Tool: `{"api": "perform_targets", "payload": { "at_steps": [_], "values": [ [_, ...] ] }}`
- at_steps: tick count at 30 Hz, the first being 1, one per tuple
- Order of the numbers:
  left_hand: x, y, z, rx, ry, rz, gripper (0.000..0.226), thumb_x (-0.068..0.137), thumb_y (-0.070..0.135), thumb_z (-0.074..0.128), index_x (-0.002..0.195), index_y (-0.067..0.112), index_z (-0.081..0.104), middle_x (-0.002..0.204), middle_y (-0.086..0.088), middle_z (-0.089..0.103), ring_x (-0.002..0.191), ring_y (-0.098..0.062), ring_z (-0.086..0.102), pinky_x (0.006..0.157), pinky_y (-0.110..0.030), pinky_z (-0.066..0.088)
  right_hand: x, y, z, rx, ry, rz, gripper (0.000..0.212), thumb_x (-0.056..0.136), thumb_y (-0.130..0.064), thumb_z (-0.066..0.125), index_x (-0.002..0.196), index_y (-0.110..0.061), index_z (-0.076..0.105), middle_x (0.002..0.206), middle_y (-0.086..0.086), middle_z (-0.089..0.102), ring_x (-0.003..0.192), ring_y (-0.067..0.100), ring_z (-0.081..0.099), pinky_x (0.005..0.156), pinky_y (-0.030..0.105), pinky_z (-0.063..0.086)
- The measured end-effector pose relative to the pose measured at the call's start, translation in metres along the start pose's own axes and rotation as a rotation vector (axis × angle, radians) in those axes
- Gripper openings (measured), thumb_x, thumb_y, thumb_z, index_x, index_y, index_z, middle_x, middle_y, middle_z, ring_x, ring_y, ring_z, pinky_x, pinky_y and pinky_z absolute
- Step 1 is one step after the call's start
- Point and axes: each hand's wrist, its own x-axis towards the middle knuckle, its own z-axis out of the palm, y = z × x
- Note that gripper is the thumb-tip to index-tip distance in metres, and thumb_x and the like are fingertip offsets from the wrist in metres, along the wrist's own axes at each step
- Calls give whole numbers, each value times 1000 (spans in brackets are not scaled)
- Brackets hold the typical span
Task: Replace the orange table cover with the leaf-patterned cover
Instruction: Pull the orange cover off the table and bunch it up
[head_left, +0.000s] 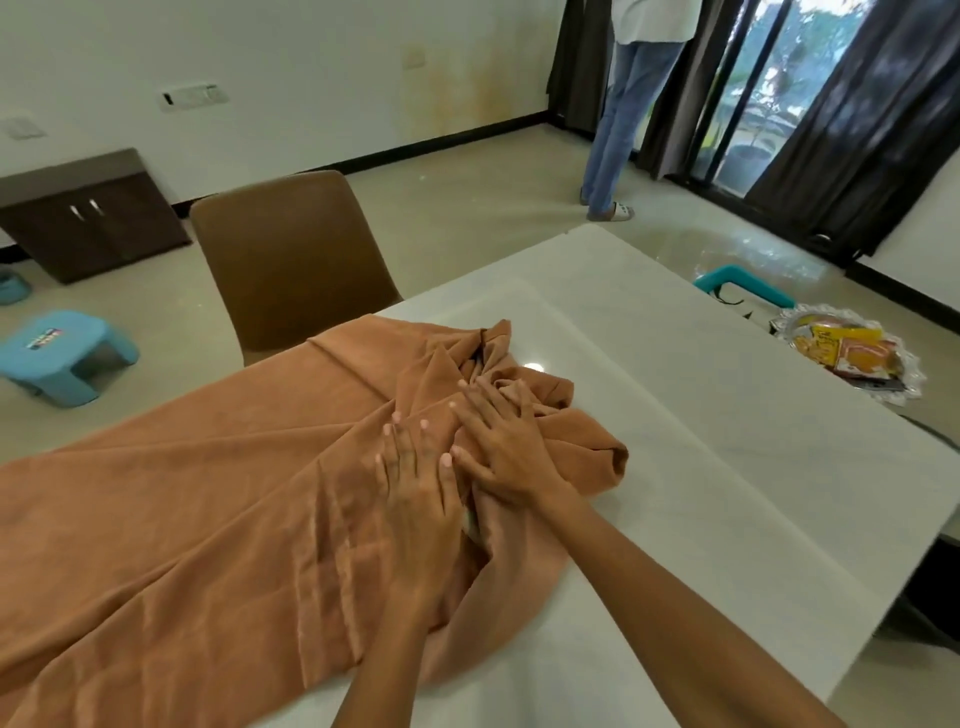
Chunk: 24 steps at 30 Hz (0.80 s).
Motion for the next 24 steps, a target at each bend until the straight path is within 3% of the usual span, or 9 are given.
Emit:
{"api": "perform_targets", "payload": {
  "at_steps": [4, 9, 13, 16, 20, 24],
  "values": [
    [-25, 11, -23, 50, -17, 71, 50, 100, 25, 29, 145, 4, 32, 154, -18, 24, 144, -30, 18, 118, -34, -1, -18, -11, -18, 77, 138, 47, 51, 100, -42, 23, 139, -17, 44, 149, 4, 37, 141, 19, 26, 117, 48, 8],
    [-56, 5, -43, 133, -50, 45, 51, 97, 27, 29, 141, 5, 42, 152, -15, 29, 142, -26, 24, 118, -31, -1, -41, -36, -21, 32, 172, 54, 44, 99, -34, 31, 124, -14, 60, 138, 8, 51, 132, 22, 42, 113, 52, 18],
    [-72, -14, -65, 187, -39, 0, 53, 97, 30, 28, 143, 7, 39, 154, -12, 25, 144, -24, 19, 118, -36, 6, -44, -66, -23, 37, 187, 11, 37, 98, -31, 36, 117, -13, 63, 131, 8, 57, 128, 24, 46, 112, 53, 21],
    [-77, -33, -88, 192, 4, -36, 54, 97, 29, 27, 144, 5, 38, 154, -15, 25, 144, -26, 20, 116, -40, 12, -36, -100, -20, 112, 181, -18, 36, 98, -29, 38, 117, -13, 63, 128, 6, 59, 125, 22, 48, 113, 51, 19],
    [-81, -74, -123, 192, 28, -100, 53, 98, 28, 25, 143, 3, 38, 153, -16, 27, 143, -27, 20, 116, -38, 10, -18, -155, -8, 210, 190, -96, 32, 93, -26, 41, 99, -11, 69, 115, 7, 66, 115, 22, 56, 105, 49, 35],
    [-78, -128, -156, 223, 68, -186, 54, 100, 31, 22, 138, 0, 46, 148, -19, 35, 140, -27, 26, 115, -35, 7, 10, -217, 18, 274, 145, -184, 28, 91, -24, 41, 92, -13, 67, 110, 6, 66, 108, 22, 59, 101, 46, 38]
  ]
}}
